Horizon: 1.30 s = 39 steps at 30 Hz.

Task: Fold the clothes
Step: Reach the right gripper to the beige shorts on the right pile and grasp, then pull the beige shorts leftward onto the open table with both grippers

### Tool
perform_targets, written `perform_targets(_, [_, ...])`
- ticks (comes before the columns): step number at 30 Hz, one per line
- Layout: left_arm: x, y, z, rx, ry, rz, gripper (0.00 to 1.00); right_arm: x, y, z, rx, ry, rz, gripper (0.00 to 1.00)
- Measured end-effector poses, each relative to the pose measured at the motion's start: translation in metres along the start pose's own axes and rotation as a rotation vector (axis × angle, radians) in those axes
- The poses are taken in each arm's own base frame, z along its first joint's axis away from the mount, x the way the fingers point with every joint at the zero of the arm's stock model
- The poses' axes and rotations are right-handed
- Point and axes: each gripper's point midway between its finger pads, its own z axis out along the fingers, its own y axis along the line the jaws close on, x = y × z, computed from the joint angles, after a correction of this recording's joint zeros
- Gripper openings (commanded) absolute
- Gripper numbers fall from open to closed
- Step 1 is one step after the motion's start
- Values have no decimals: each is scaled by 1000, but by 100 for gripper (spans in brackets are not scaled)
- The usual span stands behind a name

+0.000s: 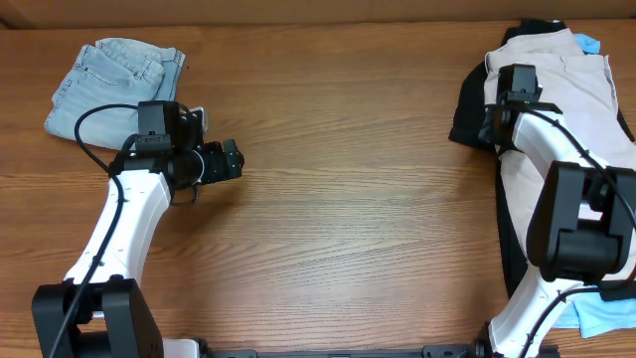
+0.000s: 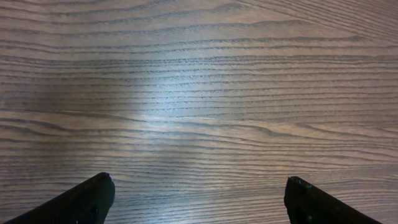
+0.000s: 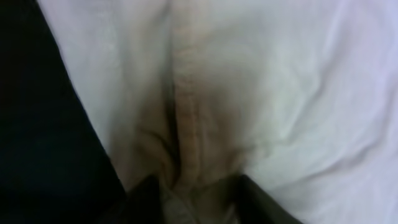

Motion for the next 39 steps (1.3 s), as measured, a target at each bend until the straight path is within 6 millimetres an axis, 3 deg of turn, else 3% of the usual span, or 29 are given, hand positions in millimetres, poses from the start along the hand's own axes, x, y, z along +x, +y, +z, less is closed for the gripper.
perform_targets(4, [-2, 0, 0, 1, -8, 2, 92, -2, 0, 1, 3, -10, -4, 10])
perform_targets(14, [-12, -2, 0, 8, -48, 14, 92, -3, -3, -5, 7, -8, -6, 4])
perform_targets(17, [-17, -3, -1, 13, -69, 21, 92, -9, -9, -27, -2, -25, -1, 4])
perform_targets(22, [-23, -5, -3, 16, -85, 26, 92, -25, -20, -84, -42, -94, 18, 4])
perform_targets(25, [-33, -9, -9, 19, -105, 32, 92, -25, -17, -116, -95, -115, 10, 4])
perform_targets(28, [-44, -14, -19, 22, -122, 37, 93, -16, 4, -146, -182, -118, -34, 4])
perform_targets(31, [-54, -19, -31, 24, -133, 41, 93, 11, 44, -171, -295, -67, -135, 4])
perform_targets(35, [-66, -23, -46, 23, -147, 51, 93, 70, 109, -205, -452, 44, -326, 4])
perform_targets(39, [-76, -15, -60, 6, -163, 36, 95, 137, 169, -250, -612, 124, -521, 7])
